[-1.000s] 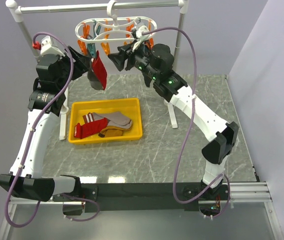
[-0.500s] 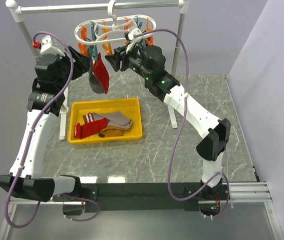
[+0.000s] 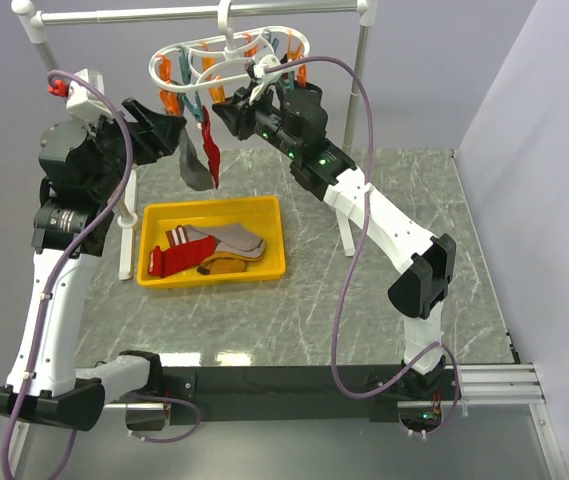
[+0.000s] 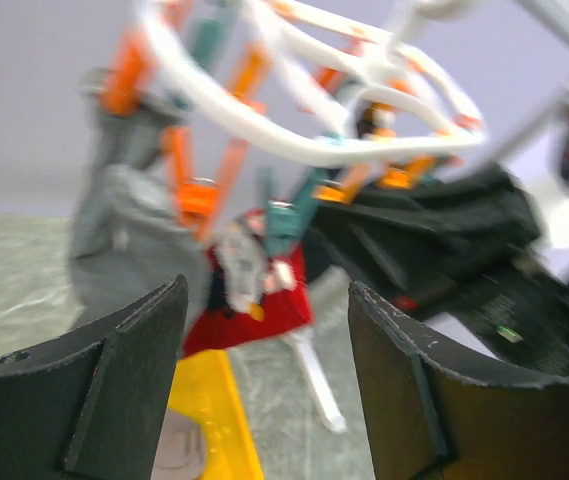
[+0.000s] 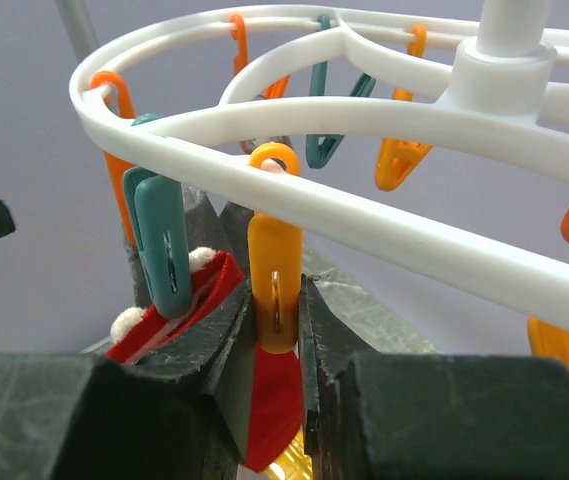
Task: Clip the socks to the hanger
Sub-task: Open the clamp at the hanger.
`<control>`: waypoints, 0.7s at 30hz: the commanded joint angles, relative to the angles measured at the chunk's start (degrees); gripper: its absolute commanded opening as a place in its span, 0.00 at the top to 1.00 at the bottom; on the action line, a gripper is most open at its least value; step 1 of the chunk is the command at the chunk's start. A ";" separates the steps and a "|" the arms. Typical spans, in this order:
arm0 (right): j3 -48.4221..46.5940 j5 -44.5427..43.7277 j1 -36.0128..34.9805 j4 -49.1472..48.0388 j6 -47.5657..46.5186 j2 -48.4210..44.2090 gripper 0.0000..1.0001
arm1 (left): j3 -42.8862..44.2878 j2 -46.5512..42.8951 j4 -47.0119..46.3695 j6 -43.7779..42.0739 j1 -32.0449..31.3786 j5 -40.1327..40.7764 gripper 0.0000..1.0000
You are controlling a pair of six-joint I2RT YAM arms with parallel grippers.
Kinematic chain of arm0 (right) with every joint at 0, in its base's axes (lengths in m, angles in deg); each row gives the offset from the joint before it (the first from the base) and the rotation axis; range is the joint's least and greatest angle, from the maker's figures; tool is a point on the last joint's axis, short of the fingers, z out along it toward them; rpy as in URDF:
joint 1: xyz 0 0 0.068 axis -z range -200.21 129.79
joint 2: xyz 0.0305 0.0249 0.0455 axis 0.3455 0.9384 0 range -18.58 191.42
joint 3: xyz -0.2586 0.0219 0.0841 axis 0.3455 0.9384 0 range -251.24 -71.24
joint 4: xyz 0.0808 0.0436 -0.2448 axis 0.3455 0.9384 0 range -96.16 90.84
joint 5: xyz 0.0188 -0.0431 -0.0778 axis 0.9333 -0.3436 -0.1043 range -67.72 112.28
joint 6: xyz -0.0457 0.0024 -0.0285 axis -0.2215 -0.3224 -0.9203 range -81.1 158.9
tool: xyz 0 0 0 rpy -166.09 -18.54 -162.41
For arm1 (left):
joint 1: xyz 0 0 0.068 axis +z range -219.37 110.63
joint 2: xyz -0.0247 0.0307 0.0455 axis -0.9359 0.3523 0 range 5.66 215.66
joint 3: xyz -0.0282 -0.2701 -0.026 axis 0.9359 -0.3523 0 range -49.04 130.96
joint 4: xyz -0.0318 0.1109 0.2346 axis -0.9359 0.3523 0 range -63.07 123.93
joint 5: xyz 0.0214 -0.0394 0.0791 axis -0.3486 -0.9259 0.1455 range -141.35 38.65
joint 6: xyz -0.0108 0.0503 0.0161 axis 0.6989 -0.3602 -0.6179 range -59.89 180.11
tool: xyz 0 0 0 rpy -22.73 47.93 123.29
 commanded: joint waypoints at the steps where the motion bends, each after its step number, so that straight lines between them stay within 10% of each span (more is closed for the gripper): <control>1: -0.86 0.29 -0.58 -2.30 0.02 -1.90 0.83 | -0.30 -0.90 -5.48 -0.38 0.10 -11.79 0.29; 8: -1.22 -1.29 -0.94 -0.01 0.63 -2.43 0.83 | -1.10 0.25 -11.39 5.43 -2.70 -16.57 0.30; 21: -3.24 -2.88 -1.81 2.98 3.80 -1.64 0.85 | 3.65 5.96 -12.00 8.06 -12.03 1.71 0.36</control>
